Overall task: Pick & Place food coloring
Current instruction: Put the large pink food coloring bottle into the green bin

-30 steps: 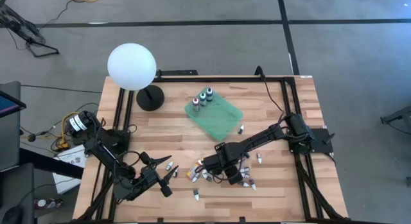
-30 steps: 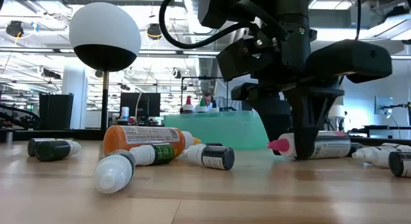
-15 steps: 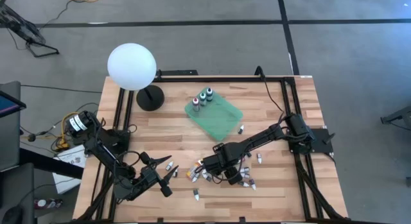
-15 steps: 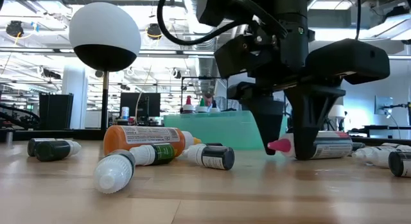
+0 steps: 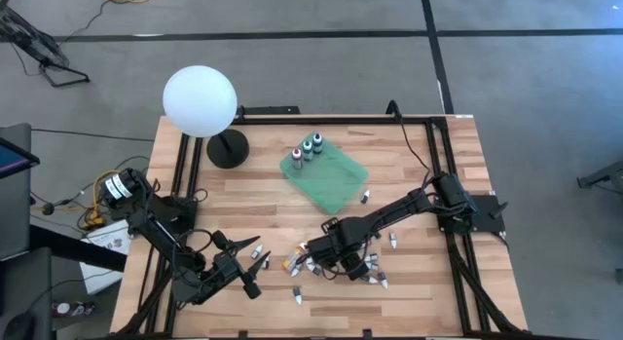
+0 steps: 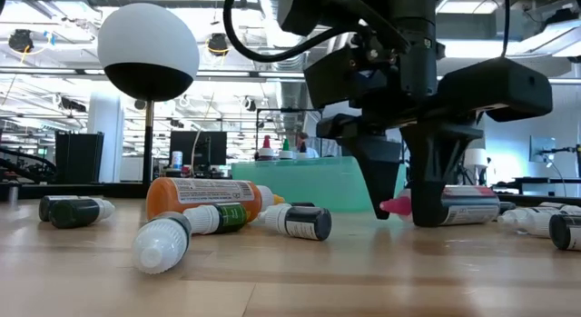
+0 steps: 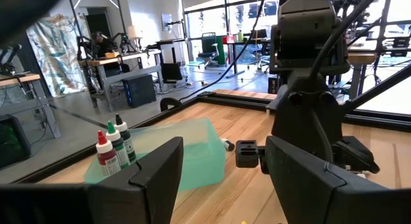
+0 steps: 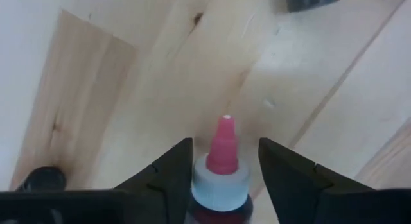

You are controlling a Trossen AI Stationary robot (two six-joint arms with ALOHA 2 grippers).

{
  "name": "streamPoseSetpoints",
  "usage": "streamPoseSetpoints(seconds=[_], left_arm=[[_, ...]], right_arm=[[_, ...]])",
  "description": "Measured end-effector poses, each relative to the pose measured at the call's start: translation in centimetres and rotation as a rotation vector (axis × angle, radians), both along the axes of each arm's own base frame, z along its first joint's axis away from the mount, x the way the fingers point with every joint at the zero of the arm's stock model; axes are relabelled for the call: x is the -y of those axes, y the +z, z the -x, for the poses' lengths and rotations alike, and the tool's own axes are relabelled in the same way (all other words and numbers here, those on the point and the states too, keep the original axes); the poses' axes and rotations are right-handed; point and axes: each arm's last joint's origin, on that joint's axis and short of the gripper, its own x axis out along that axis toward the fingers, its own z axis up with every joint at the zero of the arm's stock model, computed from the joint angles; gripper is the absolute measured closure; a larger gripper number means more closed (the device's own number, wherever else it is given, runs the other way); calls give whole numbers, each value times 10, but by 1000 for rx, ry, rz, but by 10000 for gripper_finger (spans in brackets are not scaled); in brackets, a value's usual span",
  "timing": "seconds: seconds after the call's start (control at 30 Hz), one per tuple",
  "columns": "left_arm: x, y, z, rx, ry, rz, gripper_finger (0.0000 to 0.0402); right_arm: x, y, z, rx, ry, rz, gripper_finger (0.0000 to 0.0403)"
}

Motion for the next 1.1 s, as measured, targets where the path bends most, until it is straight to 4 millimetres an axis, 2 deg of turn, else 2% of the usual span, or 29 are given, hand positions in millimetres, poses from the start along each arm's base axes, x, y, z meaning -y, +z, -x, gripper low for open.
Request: streamPoseSetpoints(seconds=[0.27, 0.77, 1.1], left_arm=[[0, 0, 0, 0, 0, 0, 185], [0, 0, 0, 2, 0, 3, 185], [0, 0, 0, 2, 0, 3, 185]], right_arm=[[1, 0, 3, -34, 0, 15, 277], [2, 0, 5, -51, 0, 22, 248], [3, 0, 5, -42, -9, 47, 290]])
